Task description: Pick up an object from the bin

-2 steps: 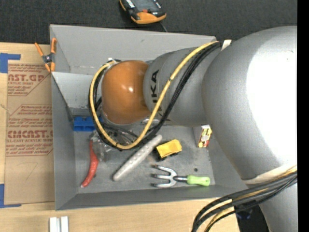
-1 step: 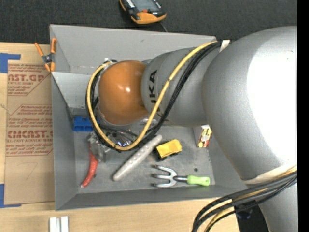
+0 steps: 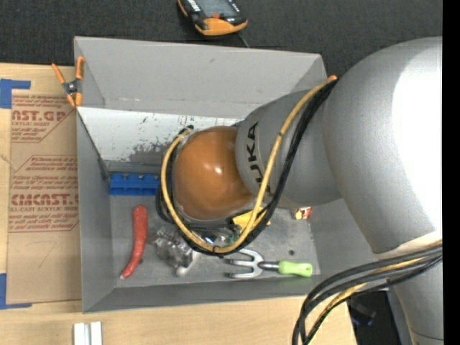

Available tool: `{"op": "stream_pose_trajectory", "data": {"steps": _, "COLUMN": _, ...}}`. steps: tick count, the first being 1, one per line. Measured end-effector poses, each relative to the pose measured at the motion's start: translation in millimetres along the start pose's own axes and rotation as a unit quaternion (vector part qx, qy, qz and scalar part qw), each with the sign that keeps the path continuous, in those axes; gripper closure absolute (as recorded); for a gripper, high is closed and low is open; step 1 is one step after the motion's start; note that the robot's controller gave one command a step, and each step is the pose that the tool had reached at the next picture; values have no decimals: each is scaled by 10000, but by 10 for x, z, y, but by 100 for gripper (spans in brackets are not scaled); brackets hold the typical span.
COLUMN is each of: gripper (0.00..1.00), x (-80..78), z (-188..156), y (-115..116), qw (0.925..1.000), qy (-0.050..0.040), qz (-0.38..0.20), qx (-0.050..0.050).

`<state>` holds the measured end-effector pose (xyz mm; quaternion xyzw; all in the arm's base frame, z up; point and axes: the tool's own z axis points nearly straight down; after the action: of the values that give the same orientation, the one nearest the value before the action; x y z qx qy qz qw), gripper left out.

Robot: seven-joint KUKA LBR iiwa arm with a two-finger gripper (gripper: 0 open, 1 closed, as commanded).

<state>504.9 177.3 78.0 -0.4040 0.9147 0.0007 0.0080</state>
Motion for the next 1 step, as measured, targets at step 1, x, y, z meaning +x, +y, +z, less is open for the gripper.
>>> {"op": "stream_pose_trajectory", "data": {"steps": 1, "gripper": 100, "x": 199, "z": 79, "y": 2, "qw": 9999, "qy": -14, "qz": -122, "qx": 5}}
